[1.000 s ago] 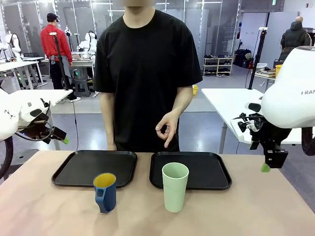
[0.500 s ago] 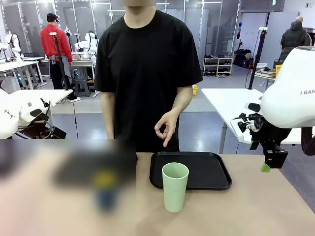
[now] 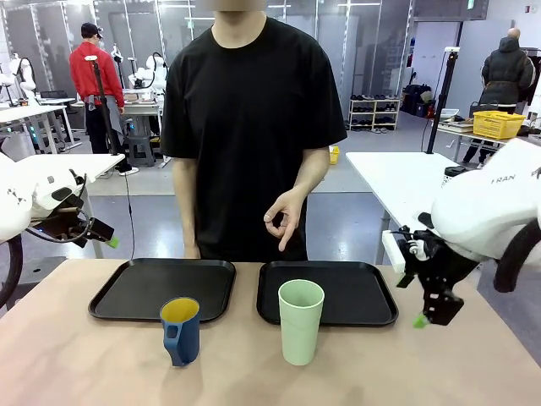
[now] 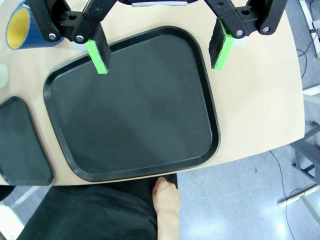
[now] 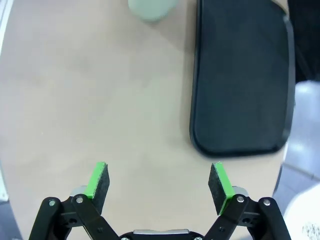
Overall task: Sort and store the cups by type.
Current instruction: Pick up the Reusable plastic cup.
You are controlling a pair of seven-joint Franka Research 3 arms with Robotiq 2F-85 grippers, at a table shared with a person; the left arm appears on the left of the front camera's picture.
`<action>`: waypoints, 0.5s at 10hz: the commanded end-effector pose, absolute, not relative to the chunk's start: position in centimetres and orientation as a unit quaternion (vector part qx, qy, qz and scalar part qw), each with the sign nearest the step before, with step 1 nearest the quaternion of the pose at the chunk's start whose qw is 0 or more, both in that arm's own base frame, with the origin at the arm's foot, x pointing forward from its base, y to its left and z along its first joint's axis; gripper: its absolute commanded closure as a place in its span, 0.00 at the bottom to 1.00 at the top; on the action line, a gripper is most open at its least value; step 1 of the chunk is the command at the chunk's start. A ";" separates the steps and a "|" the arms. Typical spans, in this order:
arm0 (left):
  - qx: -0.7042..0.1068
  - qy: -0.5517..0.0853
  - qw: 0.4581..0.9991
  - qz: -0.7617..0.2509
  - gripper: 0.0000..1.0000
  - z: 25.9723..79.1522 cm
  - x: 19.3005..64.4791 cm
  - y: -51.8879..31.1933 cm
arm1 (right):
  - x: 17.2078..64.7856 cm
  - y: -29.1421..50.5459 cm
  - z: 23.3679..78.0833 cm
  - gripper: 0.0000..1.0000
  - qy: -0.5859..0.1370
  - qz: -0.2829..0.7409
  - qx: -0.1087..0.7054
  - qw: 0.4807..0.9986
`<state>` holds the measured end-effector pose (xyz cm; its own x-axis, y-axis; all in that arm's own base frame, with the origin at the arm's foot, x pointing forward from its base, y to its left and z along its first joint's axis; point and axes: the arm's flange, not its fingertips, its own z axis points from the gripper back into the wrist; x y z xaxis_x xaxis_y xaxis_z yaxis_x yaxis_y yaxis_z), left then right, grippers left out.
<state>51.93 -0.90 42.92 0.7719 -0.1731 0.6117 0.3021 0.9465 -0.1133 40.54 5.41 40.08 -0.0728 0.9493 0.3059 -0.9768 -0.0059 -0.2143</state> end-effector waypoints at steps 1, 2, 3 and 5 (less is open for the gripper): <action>-0.105 -0.315 0.935 -0.123 0.00 43.0 52.0 -0.9 | 41.3 5.6 37.2 0.00 -0.264 0.710 0.110 0.644; -0.105 -0.315 0.935 -0.123 0.00 43.0 52.0 -0.9 | 41.5 5.9 35.9 0.00 -0.302 0.694 0.141 0.638; -0.105 -0.315 0.935 -0.123 0.00 43.0 52.0 -0.9 | 41.6 6.2 35.0 0.00 -0.319 0.690 0.162 0.630; -0.105 -0.315 0.935 -0.123 0.00 43.0 52.0 -0.9 | 41.9 6.6 33.6 0.00 -0.380 0.673 0.231 0.590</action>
